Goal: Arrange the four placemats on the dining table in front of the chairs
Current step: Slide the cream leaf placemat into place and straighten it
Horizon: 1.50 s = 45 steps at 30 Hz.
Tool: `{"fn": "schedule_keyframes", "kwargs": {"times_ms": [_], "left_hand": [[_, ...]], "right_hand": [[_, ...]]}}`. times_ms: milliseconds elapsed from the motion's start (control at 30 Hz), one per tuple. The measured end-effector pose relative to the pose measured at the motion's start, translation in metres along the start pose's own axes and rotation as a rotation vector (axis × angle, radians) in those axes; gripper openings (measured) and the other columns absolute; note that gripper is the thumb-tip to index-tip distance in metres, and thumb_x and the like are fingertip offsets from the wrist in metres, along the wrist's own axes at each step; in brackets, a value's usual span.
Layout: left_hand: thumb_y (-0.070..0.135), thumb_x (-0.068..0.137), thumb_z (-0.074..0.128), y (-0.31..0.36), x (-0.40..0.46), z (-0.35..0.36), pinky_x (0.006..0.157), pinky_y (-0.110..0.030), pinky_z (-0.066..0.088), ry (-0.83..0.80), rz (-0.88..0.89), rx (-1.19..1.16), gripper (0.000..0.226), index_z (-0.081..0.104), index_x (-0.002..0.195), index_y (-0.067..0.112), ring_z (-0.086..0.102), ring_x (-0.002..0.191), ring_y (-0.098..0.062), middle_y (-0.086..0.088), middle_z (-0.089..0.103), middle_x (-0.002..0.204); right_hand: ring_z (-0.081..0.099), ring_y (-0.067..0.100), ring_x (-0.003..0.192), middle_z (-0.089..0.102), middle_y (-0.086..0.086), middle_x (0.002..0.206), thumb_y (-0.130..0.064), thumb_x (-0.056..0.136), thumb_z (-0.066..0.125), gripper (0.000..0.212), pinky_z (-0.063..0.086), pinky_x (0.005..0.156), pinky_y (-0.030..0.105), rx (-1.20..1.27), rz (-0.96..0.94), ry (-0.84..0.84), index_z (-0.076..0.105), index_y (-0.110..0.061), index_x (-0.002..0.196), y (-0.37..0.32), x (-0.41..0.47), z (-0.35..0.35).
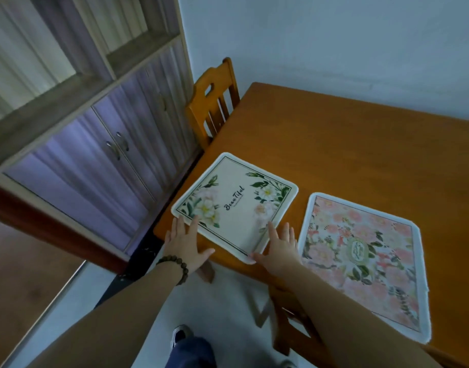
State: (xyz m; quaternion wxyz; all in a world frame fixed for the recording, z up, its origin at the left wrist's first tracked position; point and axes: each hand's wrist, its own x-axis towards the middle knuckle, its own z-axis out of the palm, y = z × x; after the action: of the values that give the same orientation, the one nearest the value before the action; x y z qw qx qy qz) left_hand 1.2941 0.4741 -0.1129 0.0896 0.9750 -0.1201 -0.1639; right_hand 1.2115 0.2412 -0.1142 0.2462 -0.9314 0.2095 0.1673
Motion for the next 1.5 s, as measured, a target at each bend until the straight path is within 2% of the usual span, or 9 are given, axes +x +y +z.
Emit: {"fn": "schedule_keyframes", "kwargs": {"times_ms": [200, 433, 567, 867, 1067, 1267, 1500], "left_hand": [[0.070, 0.074, 0.059, -0.060, 0.050, -0.009, 0.115, -0.047, 0.003, -0.114, 0.088, 0.004, 0.112, -0.016, 0.148, 0.030, -0.010, 0.144, -0.033, -0.019, -0.017, 0.156], [0.067, 0.076, 0.060, -0.085, 0.089, -0.017, 0.117, -0.045, 0.006, -0.190, 0.247, 0.025, 0.112, -0.016, 0.148, 0.027, -0.006, 0.144, -0.033, -0.018, -0.018, 0.156], [0.069, 0.075, 0.058, -0.083, 0.112, -0.018, 0.116, -0.044, 0.008, -0.218, 0.299, -0.017, 0.110, -0.010, 0.150, 0.027, -0.008, 0.144, -0.033, -0.012, -0.022, 0.156], [0.069, 0.082, 0.048, -0.052, 0.207, -0.031, 0.116, -0.038, -0.001, -0.148, 0.430, 0.068, 0.099, -0.008, 0.151, 0.024, -0.011, 0.145, -0.026, -0.013, -0.016, 0.157], [0.071, 0.082, 0.045, -0.013, 0.293, -0.047, 0.116, -0.039, 0.004, -0.139, 0.438, 0.108, 0.098, -0.007, 0.151, 0.024, -0.006, 0.145, -0.028, -0.012, -0.013, 0.158], [0.069, 0.083, 0.045, 0.032, 0.375, -0.068, 0.116, -0.038, 0.002, -0.129, 0.468, 0.192, 0.097, -0.003, 0.151, 0.021, -0.005, 0.145, -0.028, -0.015, -0.009, 0.158], [0.067, 0.085, 0.043, 0.057, 0.421, -0.076, 0.116, -0.040, 0.006, -0.142, 0.483, 0.210, 0.092, -0.003, 0.151, 0.023, -0.005, 0.145, -0.028, -0.015, -0.008, 0.158]], "right_hand": [[-0.017, 0.038, 0.142, -0.023, 0.025, 0.152, -0.073, 0.062, 0.068, 0.132, -0.001, 0.116, 0.046, 0.031, 0.270, 0.045, -0.022, -0.027, 0.147, -0.065, 0.012, 0.038], [-0.017, 0.037, 0.143, -0.019, 0.024, 0.154, -0.066, 0.067, 0.070, 0.128, -0.002, 0.117, 0.045, 0.105, 0.456, 0.123, -0.024, -0.027, 0.146, -0.093, 0.009, 0.066], [-0.015, 0.034, 0.143, -0.014, 0.019, 0.157, -0.065, 0.070, 0.068, 0.122, -0.004, 0.116, 0.045, 0.141, 0.459, 0.213, -0.017, -0.026, 0.149, -0.094, 0.020, 0.064], [-0.014, 0.028, 0.144, -0.009, 0.013, 0.159, -0.061, 0.066, 0.073, 0.122, -0.004, 0.115, 0.042, 0.182, 0.457, 0.276, -0.007, -0.024, 0.151, -0.076, 0.093, 0.029], [-0.012, 0.028, 0.145, -0.006, 0.013, 0.159, -0.059, 0.064, 0.077, 0.124, -0.003, 0.115, 0.042, 0.178, 0.476, 0.317, -0.004, -0.024, 0.151, -0.066, 0.176, -0.010], [-0.009, 0.031, 0.145, -0.004, 0.014, 0.159, -0.056, 0.065, 0.078, 0.123, 0.000, 0.116, 0.044, 0.210, 0.496, 0.333, -0.002, -0.023, 0.151, -0.056, 0.249, -0.053], [-0.007, 0.029, 0.146, -0.005, 0.013, 0.159, -0.053, 0.069, 0.077, 0.119, 0.002, 0.118, 0.043, 0.236, 0.535, 0.352, -0.003, -0.021, 0.152, -0.053, 0.288, -0.075]]}}
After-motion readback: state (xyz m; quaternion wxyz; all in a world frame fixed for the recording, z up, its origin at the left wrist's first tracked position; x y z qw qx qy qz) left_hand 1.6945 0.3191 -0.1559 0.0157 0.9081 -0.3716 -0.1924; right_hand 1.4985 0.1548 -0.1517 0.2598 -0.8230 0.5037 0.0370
